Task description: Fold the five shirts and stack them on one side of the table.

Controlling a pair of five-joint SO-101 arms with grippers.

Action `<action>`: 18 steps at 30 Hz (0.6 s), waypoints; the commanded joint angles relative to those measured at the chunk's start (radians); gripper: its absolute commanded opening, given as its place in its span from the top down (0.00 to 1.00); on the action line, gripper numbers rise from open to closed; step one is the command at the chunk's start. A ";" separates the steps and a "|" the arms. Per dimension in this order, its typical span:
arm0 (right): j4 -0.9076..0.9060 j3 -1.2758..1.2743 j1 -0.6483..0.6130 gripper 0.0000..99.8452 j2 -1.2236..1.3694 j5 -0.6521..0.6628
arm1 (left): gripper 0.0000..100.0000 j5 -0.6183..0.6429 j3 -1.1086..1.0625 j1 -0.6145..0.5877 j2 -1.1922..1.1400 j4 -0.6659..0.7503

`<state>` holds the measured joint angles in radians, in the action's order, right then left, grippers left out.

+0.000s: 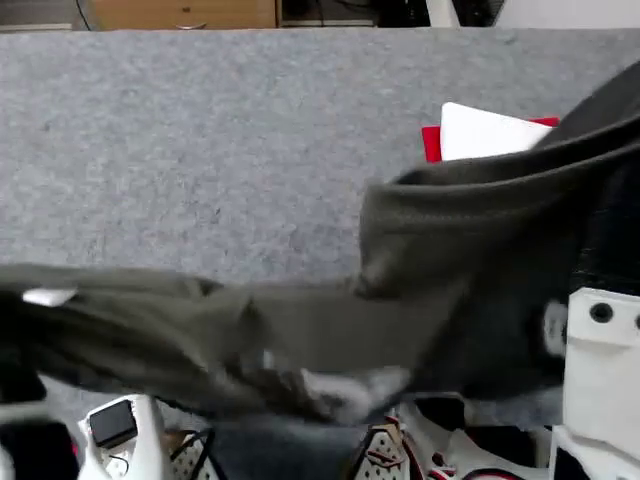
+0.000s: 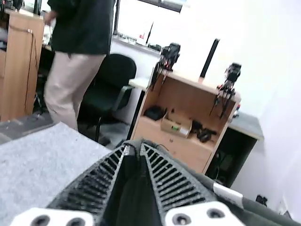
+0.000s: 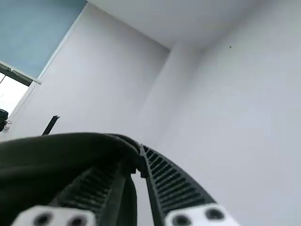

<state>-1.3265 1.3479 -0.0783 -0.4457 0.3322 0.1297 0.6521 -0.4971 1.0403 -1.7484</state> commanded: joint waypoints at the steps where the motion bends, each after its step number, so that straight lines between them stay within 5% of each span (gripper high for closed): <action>1: 0.028 0.002 0.007 1.00 0.012 -0.003 | 0.98 0.002 0.008 -0.008 0.019 -0.009; 6: 0.028 -0.153 0.002 1.00 0.024 -0.003 | 0.98 0.002 -0.080 -0.008 0.028 -0.009; 11: 0.117 -0.453 -0.012 1.00 0.084 -0.002 | 0.98 0.006 -0.388 -0.002 0.018 0.086; 14: 0.295 -0.661 -0.047 1.00 0.160 -0.002 | 0.98 0.037 -0.713 -0.002 0.018 0.400; 18: 0.678 -0.911 -0.094 1.00 0.326 -0.002 | 0.98 0.081 -1.169 -0.002 -0.061 1.060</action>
<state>-0.9413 0.5900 -0.1381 -0.2110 0.3337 0.1880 -0.1703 -0.4971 1.0464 -1.2298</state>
